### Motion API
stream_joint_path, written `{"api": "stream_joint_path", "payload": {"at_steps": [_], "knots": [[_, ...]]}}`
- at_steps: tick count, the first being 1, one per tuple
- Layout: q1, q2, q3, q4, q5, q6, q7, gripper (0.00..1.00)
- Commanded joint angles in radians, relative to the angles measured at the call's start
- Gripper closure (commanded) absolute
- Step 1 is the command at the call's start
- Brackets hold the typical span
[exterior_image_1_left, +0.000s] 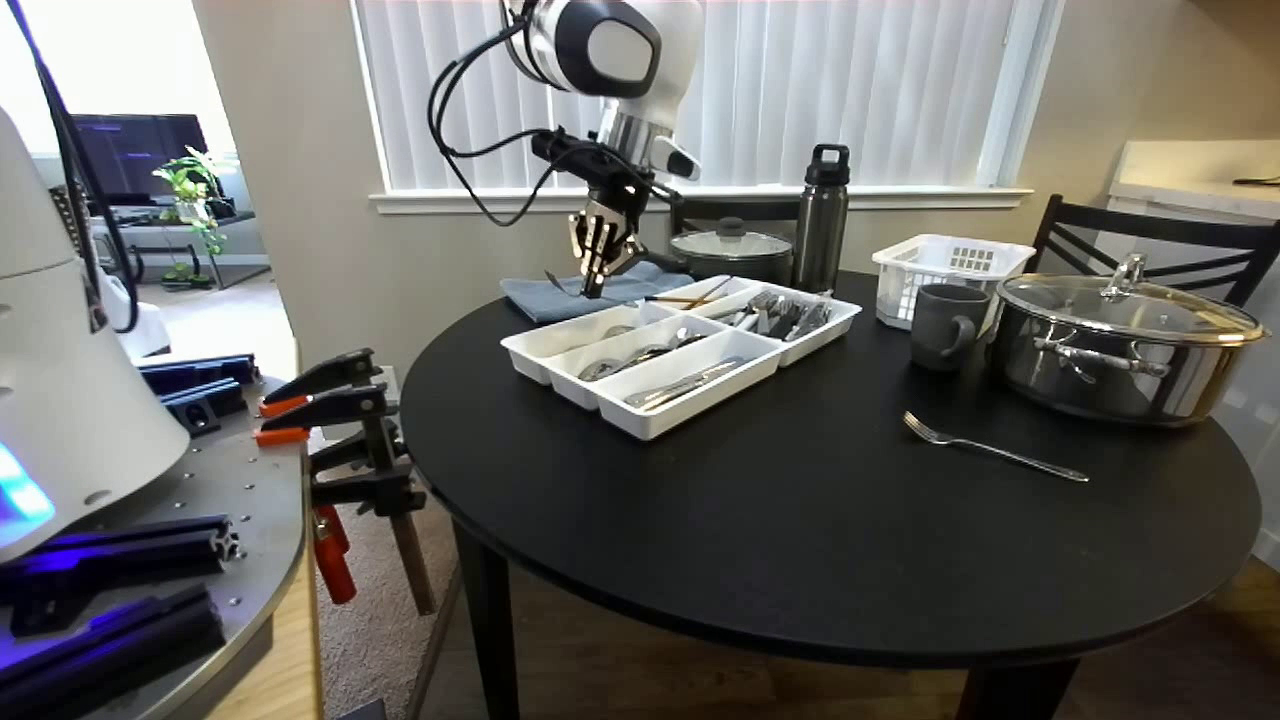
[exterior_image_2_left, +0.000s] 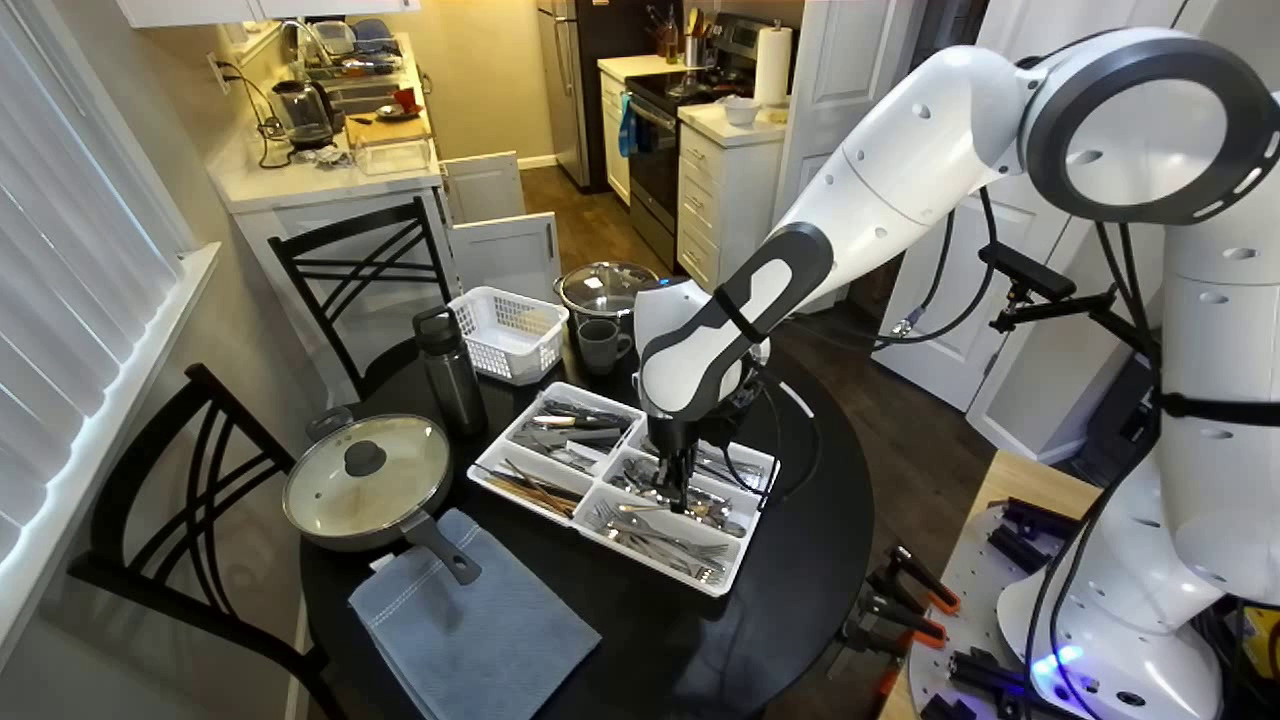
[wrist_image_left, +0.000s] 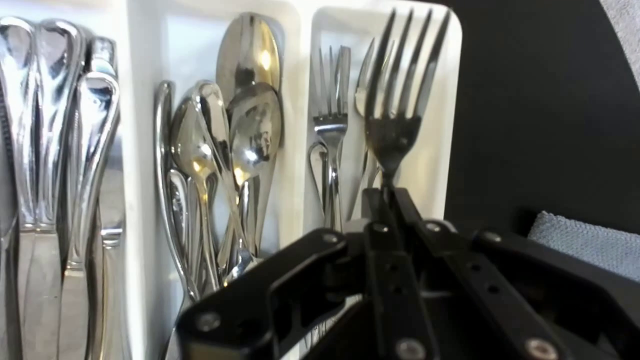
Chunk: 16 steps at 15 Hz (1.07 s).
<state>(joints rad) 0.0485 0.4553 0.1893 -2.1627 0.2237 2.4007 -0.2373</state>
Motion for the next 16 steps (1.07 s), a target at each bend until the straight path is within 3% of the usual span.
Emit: {"api": "stream_joint_path", "payload": {"at_steps": [1,2,3,4,11,14,16], "knots": [[0.017,0.071,0.004,0.054,-0.014,0.055,0.008,0.99],[0.023,0.084,0.001,0.064,-0.019,0.070,0.017,0.99],[0.032,0.094,-0.006,0.071,-0.032,0.089,0.032,0.69],[0.031,0.102,-0.005,0.074,-0.032,0.110,0.024,0.68],[-0.014,0.067,0.015,0.069,-0.020,0.176,-0.021,0.26],[-0.037,0.028,-0.007,0.081,-0.027,0.224,-0.010,0.07],[-0.056,0.021,-0.041,0.109,-0.034,0.252,0.013,0.00]]}}
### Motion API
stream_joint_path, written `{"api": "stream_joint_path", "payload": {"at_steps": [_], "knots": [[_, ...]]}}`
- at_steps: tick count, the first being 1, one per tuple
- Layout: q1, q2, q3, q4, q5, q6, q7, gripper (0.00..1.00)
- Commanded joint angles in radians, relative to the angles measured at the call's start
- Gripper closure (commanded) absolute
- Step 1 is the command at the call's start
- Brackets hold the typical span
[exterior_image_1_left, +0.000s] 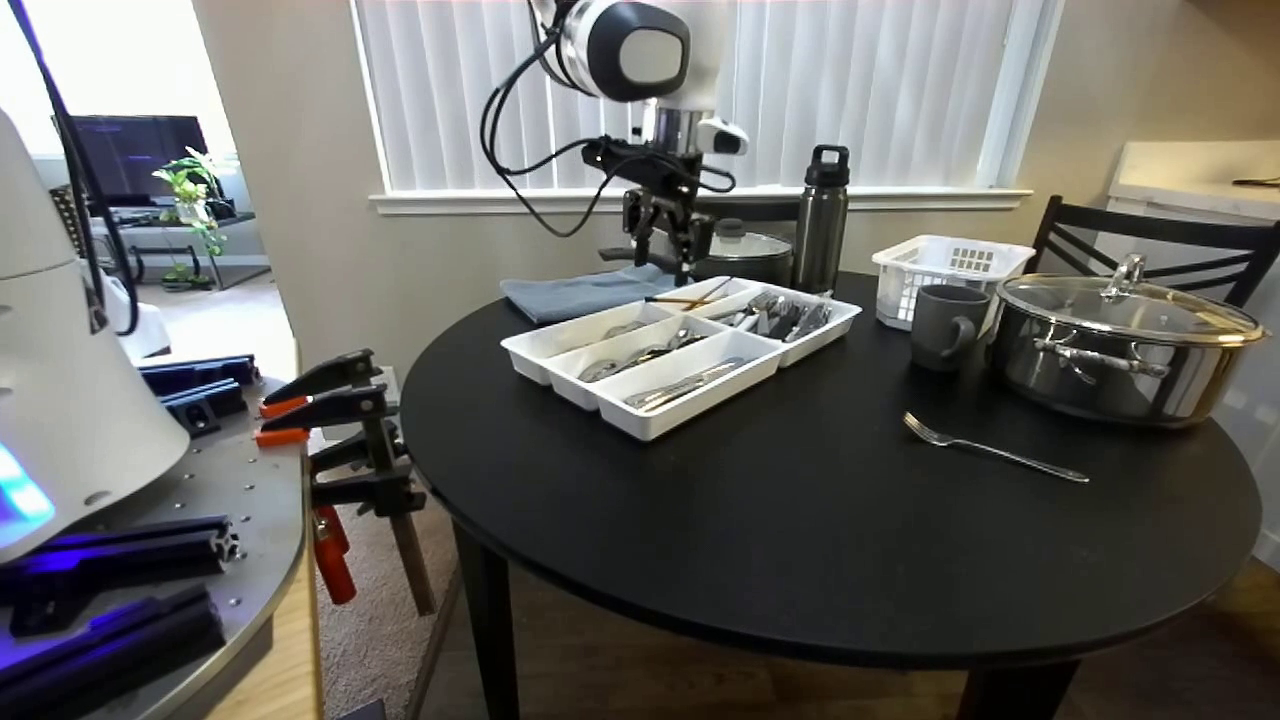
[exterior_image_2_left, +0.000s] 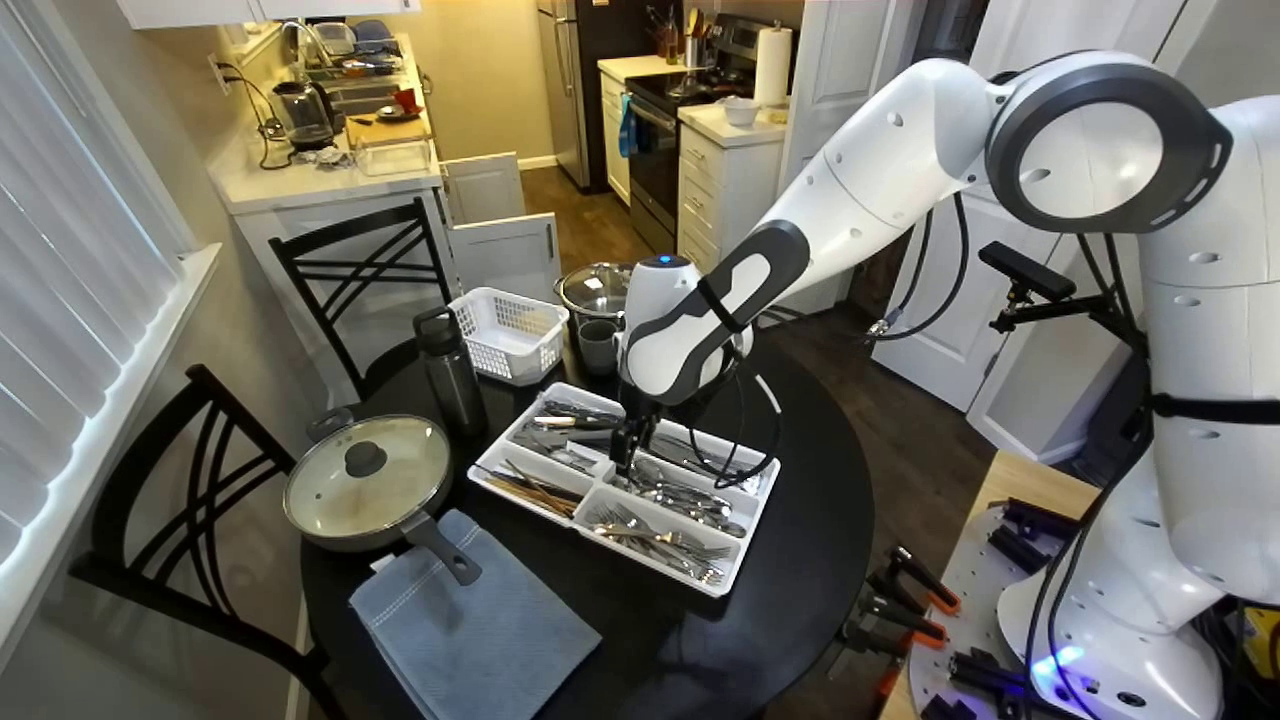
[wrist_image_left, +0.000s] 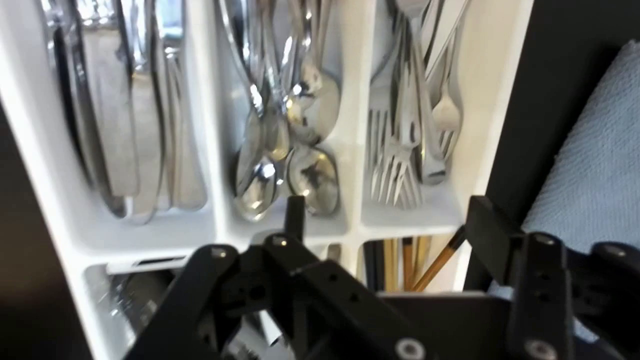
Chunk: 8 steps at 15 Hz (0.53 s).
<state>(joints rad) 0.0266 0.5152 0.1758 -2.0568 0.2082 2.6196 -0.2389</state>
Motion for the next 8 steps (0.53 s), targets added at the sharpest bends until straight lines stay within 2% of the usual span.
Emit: {"api": "stream_joint_path", "payload": {"at_steps": [1,8], "knots": [[-0.043,-0.032,-0.055,0.022,-0.024,0.048,0.032,0.00],[-0.117,0.087,-0.199,0.161,-0.020,0.032,0.163,0.00]]}}
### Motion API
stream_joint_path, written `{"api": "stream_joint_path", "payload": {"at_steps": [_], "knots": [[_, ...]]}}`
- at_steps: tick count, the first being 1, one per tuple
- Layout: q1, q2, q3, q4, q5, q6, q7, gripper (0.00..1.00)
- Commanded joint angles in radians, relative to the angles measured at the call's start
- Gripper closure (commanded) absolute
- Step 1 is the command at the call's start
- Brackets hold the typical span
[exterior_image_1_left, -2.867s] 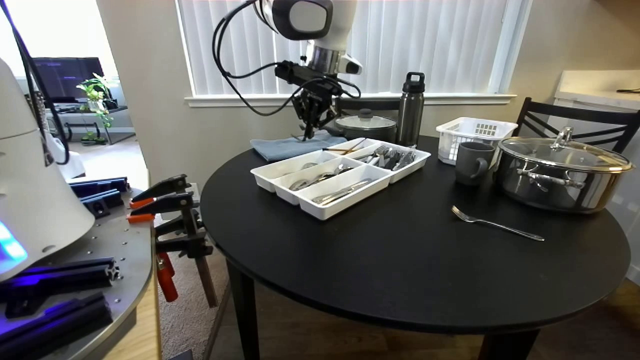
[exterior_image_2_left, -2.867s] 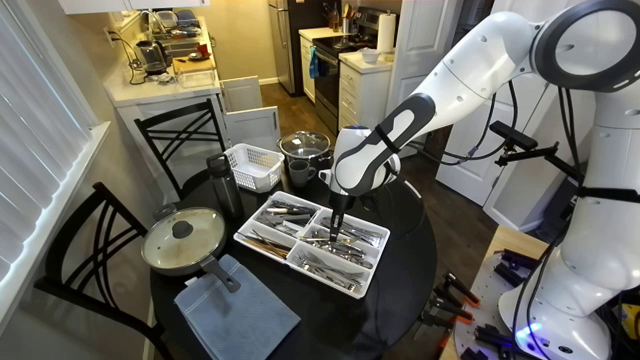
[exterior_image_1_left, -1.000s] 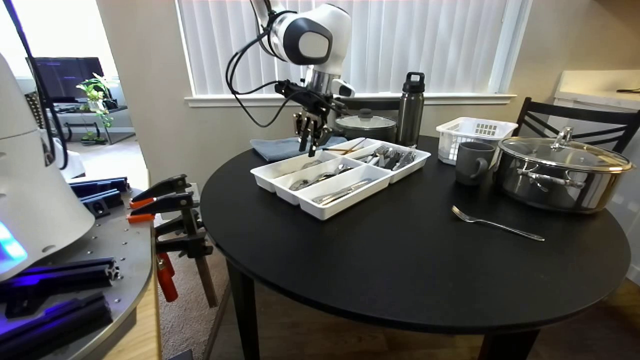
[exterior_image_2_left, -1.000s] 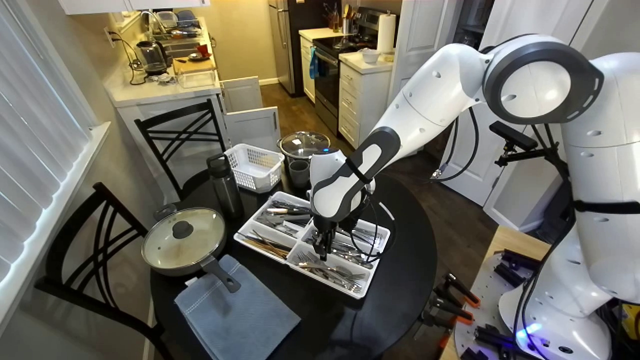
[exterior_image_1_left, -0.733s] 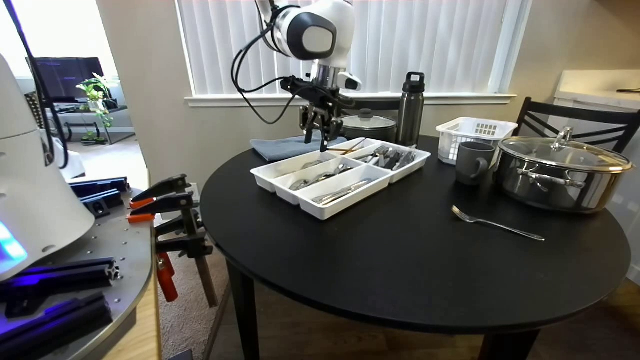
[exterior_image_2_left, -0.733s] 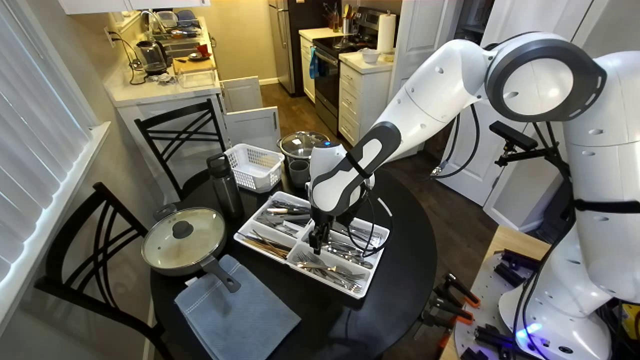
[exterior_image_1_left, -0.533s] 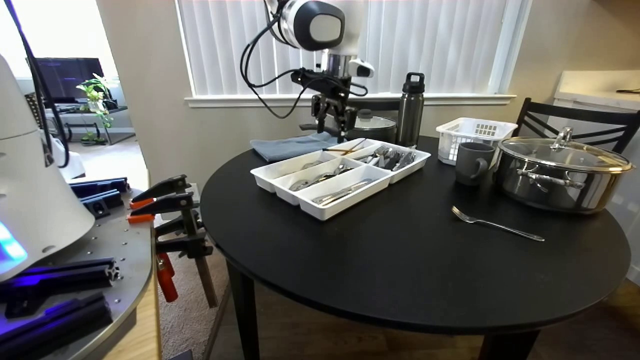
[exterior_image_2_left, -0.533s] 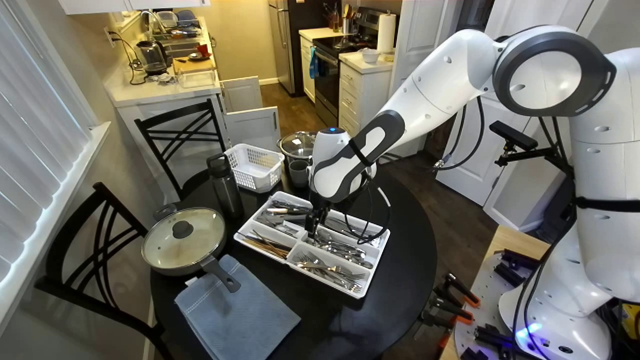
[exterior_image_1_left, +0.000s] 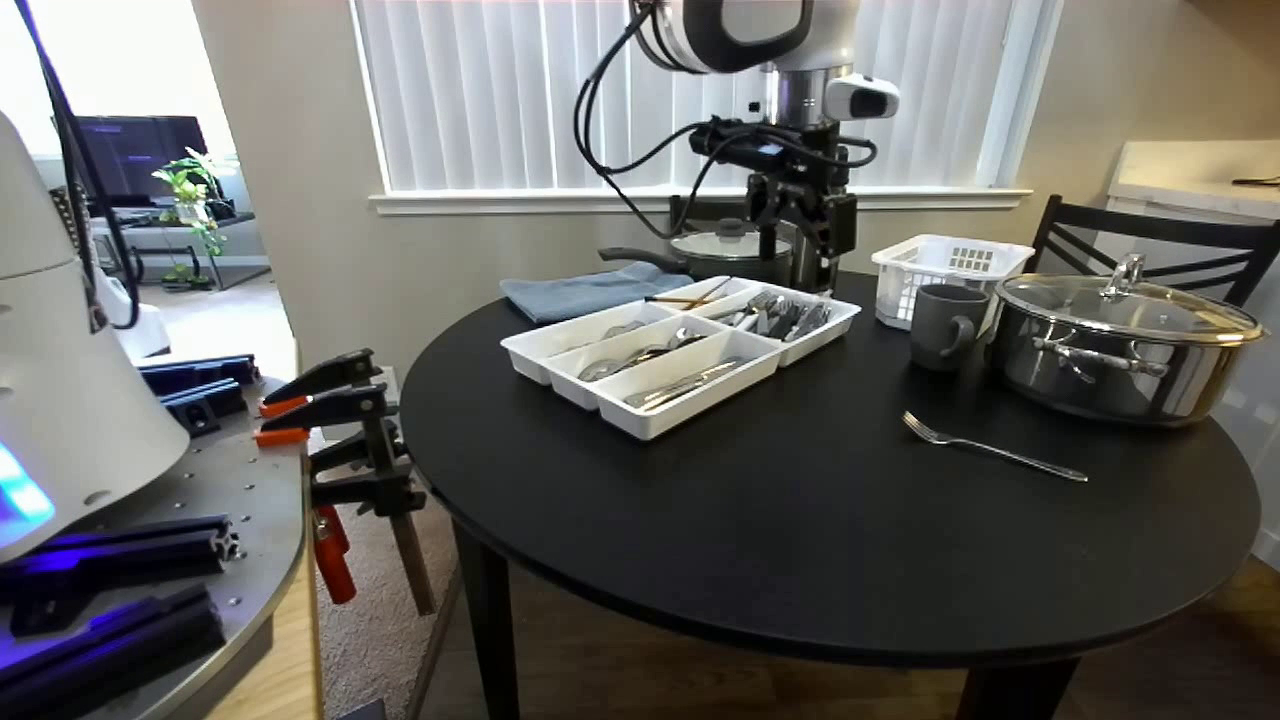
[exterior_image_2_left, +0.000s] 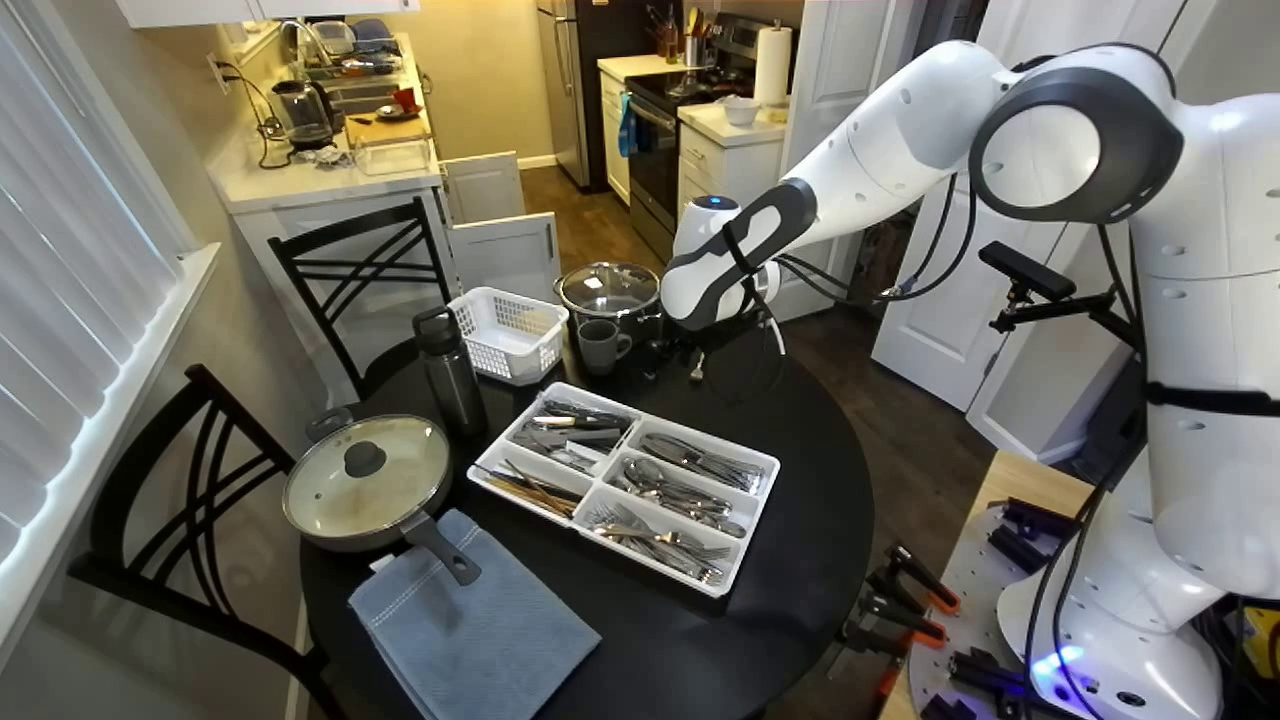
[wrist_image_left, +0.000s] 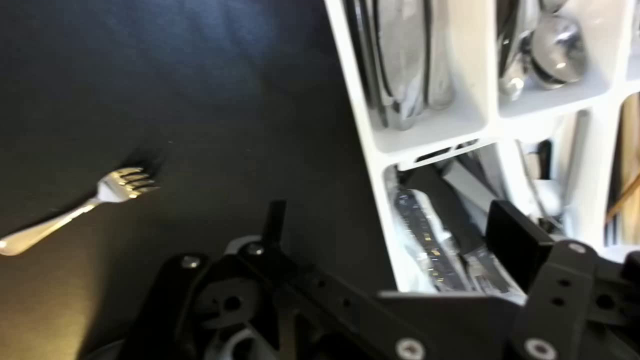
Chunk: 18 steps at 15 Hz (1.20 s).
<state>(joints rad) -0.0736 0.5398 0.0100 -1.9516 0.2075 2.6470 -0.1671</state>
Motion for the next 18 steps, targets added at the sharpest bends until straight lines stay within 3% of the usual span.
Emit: {"api": "stream_joint_path", "payload": {"at_steps": [1,10,18], "knots": [[-0.020,0.085,-0.051,0.075,-0.021,0.004,0.120,0.00],[-0.010,0.274,-0.169,0.259,-0.014,-0.042,0.429,0.00],[-0.051,0.434,-0.230,0.510,0.001,-0.205,0.637,0.00]]}}
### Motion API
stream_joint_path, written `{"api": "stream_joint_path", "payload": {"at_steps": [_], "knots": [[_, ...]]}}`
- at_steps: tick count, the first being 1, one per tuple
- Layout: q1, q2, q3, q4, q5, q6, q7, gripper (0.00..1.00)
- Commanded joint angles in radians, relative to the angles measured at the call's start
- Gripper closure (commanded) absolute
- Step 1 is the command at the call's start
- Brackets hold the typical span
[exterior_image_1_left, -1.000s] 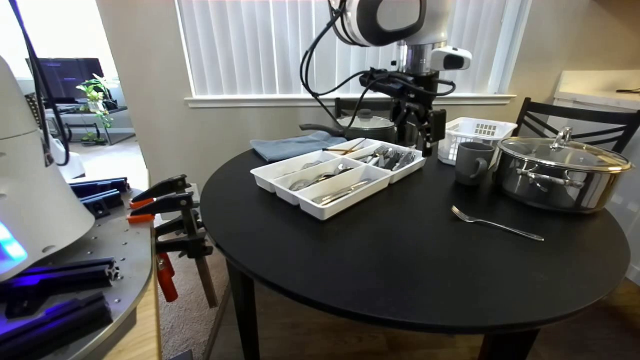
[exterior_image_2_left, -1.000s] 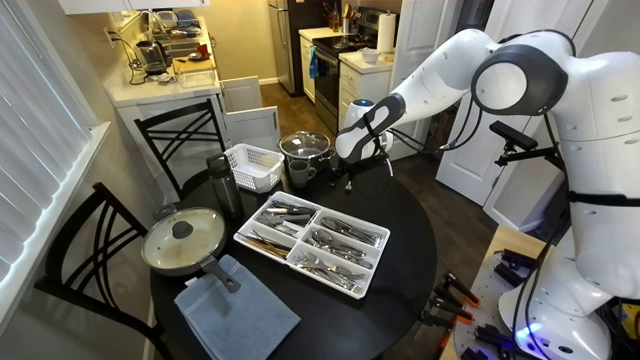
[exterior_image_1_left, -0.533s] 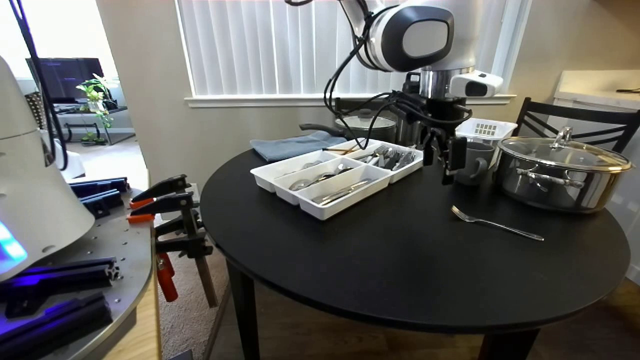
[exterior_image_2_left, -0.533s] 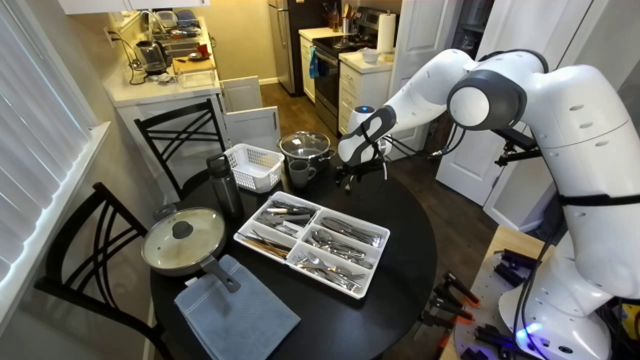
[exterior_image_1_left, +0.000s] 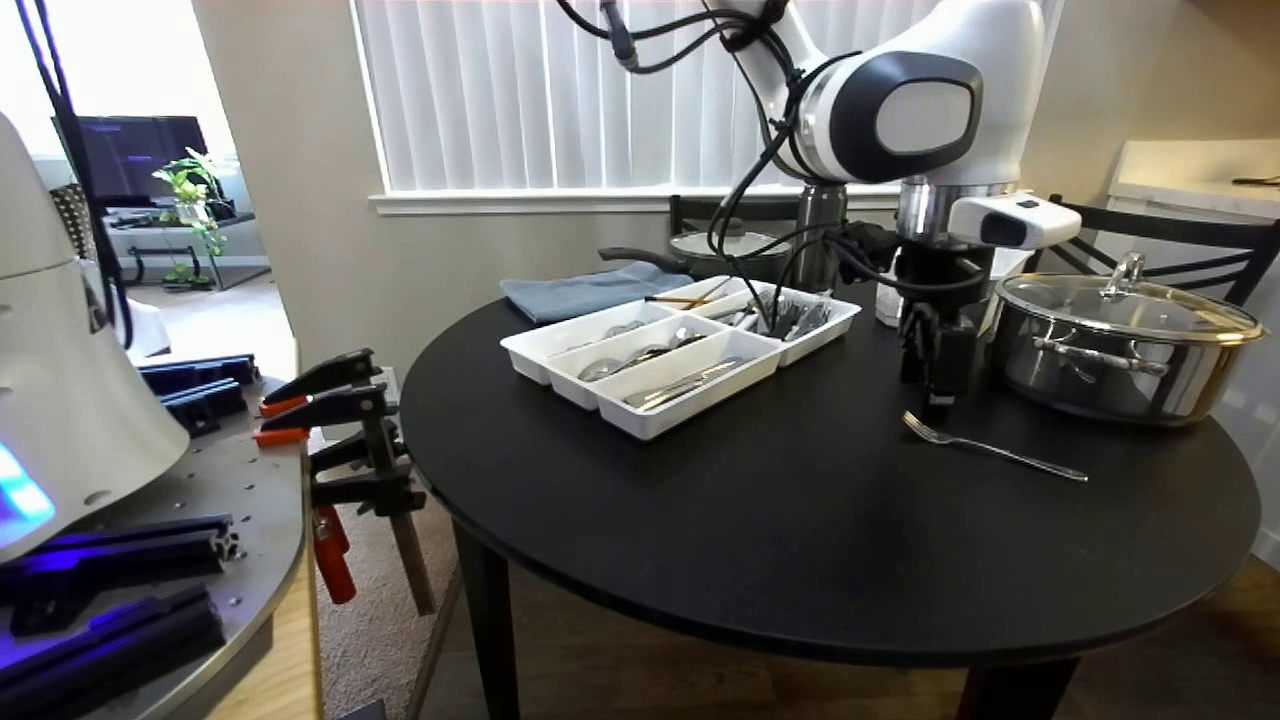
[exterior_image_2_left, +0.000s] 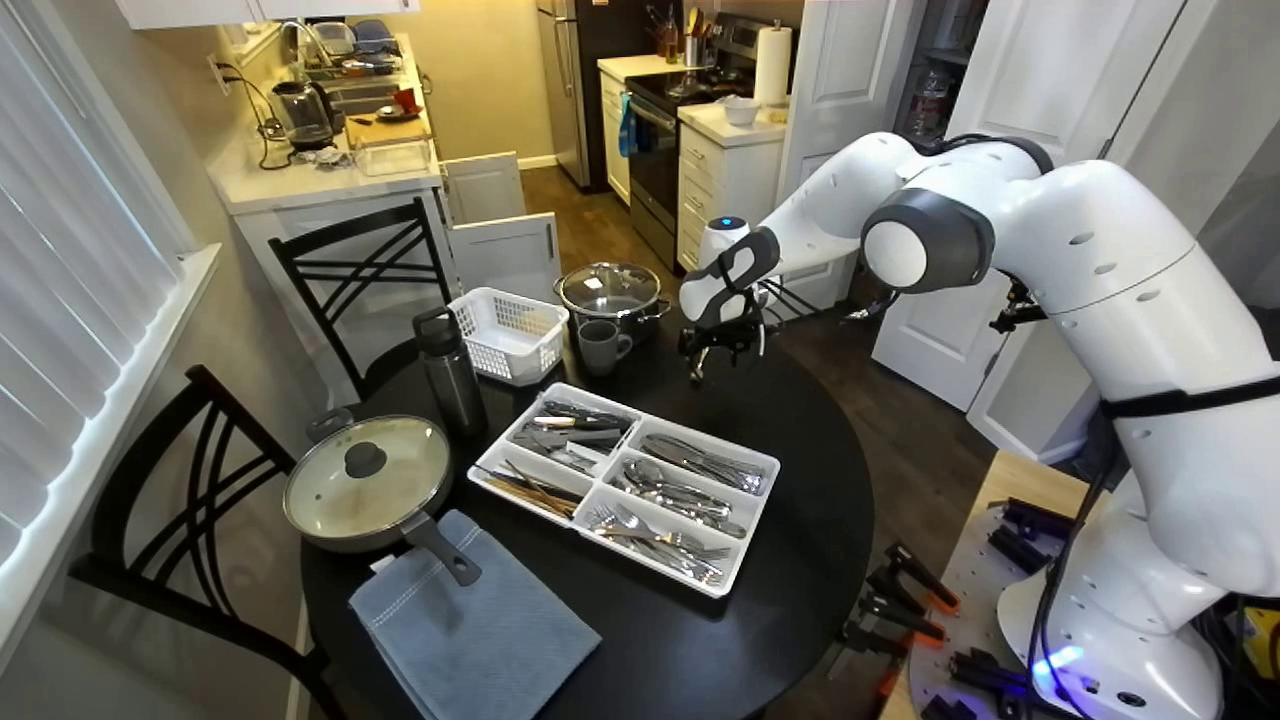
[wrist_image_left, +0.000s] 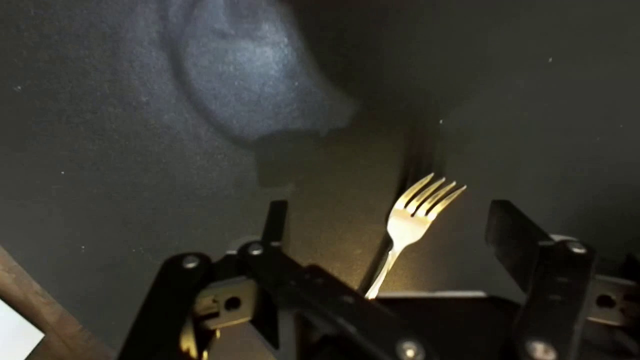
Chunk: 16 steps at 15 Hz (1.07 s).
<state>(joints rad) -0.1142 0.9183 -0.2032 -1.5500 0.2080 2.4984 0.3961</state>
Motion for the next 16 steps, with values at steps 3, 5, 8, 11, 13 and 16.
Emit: {"api": "stream_joint_path", "payload": {"at_steps": [3,5,8,11,13,16], "knots": [[-0.012,0.116,-0.036,0.212,-0.005,-0.089,0.141,0.00],[-0.015,0.167,-0.040,0.286,-0.004,-0.116,0.183,0.00],[-0.029,0.234,-0.038,0.375,-0.001,-0.163,0.246,0.00],[-0.042,0.287,-0.044,0.437,-0.006,-0.174,0.304,0.00],[-0.051,0.307,-0.052,0.458,-0.010,-0.156,0.336,0.25],[-0.068,0.315,-0.053,0.479,-0.010,-0.151,0.361,0.40]]}}
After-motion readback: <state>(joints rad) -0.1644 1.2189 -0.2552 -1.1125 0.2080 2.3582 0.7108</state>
